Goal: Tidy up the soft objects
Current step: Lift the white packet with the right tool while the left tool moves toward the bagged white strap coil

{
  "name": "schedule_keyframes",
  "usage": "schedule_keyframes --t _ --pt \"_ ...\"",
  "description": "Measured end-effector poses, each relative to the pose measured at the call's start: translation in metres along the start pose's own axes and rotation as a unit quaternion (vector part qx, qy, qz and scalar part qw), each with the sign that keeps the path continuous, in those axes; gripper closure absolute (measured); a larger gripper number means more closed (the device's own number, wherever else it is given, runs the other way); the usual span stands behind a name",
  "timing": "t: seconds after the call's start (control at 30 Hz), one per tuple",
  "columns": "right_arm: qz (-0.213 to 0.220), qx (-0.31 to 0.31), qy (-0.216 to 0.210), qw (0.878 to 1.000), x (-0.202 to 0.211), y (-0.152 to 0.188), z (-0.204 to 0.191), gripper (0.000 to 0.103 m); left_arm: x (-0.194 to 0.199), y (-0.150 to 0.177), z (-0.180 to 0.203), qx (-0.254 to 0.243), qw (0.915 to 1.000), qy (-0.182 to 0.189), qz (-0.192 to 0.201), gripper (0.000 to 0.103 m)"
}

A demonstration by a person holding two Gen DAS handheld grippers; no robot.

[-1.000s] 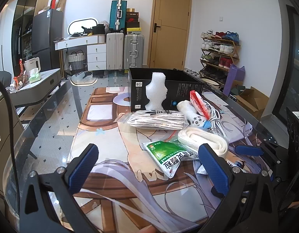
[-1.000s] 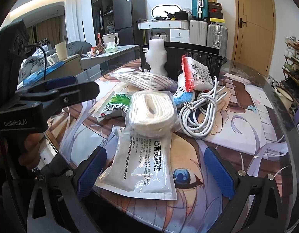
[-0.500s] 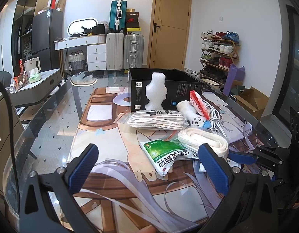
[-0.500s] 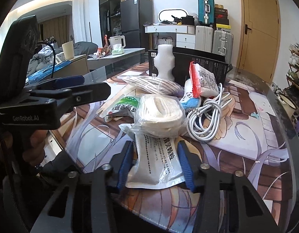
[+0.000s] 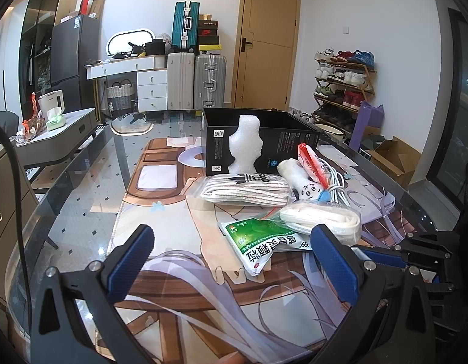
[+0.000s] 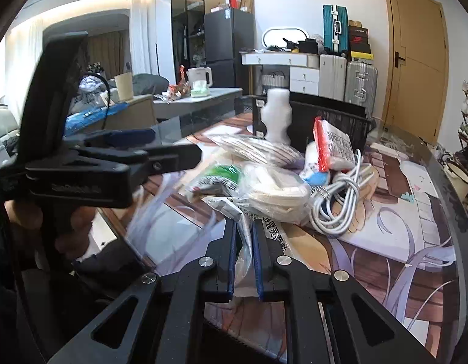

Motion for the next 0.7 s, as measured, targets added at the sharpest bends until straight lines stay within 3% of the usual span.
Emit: schedule_keyframes --t 0.43,0.7 --pt "0.117 -0.011 -0.02 0.993 0.054 -0.045 -0.008 0.093 -0.002 -0.001 -0.002 0.003 1.0 -0.001 0.003 0.0" --pt "0.123 -0.033 0.022 0.992 0.064 -0.051 0.015 0.093 -0.012 0.002 0.004 -0.002 0.9995 0.017 -0.025 0.0"
Point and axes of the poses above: each gripper's, at about its wrist camera, not at the fingertips, and x roughly against the way its jaws point, z to its right, y to its underside, the point moved 10 cm from there along -x, roughly the way its jaws point, and after that the axes turned 4 degrees about z, right-handed, at the moved point
